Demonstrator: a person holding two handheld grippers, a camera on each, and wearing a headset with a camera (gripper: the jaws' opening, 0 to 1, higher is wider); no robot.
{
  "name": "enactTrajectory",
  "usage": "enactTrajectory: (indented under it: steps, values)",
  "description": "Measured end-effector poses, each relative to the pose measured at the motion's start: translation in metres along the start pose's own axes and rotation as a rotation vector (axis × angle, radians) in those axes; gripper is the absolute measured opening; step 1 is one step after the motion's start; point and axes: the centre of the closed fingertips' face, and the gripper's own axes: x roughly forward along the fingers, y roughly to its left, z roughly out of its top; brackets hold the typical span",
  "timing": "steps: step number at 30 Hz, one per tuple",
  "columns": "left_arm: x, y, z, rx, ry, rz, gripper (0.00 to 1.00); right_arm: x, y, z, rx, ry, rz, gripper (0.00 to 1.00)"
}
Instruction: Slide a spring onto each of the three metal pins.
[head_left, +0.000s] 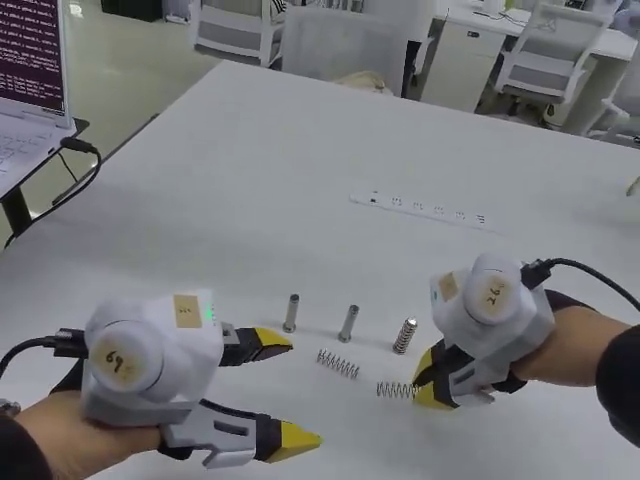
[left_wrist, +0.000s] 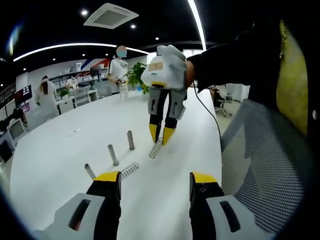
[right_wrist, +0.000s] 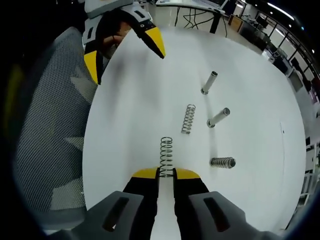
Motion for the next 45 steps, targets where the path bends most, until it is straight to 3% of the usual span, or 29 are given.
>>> enactTrajectory:
  steps: [14,20,38,45]
  values:
    - [0.008,-0.007,0.008,0.042,-0.01,-0.04,0.43,-0.019,0.026,0.053,-0.092,-0.051,0.022,0.08]
    - [0.012,-0.012,0.007,0.059,-0.004,-0.056,0.36,-0.02,0.035,0.066,-0.132,-0.051,0.029,0.08]
    - [0.016,-0.019,0.009,0.13,0.003,-0.07,0.08,-0.021,0.045,0.074,-0.157,-0.038,0.046,0.08]
    - [0.016,-0.019,0.007,0.134,0.01,-0.068,0.04,-0.022,0.047,0.074,-0.153,-0.036,0.051,0.08]
